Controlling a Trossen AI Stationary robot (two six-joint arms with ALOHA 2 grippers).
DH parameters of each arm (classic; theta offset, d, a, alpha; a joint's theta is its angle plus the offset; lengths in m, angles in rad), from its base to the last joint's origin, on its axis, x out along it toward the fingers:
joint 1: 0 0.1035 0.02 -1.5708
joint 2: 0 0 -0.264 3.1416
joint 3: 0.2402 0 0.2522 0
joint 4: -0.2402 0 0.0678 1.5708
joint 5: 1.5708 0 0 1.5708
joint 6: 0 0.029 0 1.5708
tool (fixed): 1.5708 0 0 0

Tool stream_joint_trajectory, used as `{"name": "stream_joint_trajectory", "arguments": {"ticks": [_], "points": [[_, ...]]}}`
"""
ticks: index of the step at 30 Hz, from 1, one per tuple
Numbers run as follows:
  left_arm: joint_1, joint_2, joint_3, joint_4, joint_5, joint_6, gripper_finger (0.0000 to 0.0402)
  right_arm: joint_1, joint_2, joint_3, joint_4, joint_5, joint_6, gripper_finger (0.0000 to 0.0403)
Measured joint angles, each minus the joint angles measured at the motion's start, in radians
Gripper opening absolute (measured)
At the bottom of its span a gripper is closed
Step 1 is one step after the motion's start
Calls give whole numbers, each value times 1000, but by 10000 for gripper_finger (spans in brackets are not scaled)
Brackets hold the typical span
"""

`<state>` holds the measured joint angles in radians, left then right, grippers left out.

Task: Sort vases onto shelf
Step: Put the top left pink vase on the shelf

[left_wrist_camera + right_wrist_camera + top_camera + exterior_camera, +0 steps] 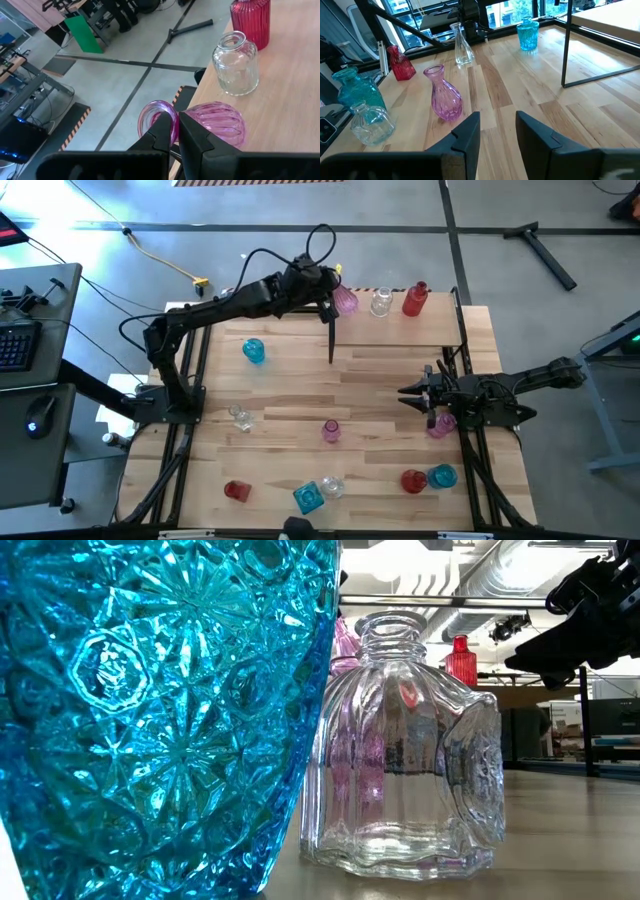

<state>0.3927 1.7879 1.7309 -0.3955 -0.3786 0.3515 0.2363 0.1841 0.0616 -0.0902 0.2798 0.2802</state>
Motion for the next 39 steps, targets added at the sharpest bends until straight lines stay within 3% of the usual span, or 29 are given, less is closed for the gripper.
{"name": "stream_joint_trajectory", "arguments": {"ticks": [39], "points": [[0, 34, -1, 26, 0, -26, 12, 0, 0, 0, 0, 0, 0, 108]]}}
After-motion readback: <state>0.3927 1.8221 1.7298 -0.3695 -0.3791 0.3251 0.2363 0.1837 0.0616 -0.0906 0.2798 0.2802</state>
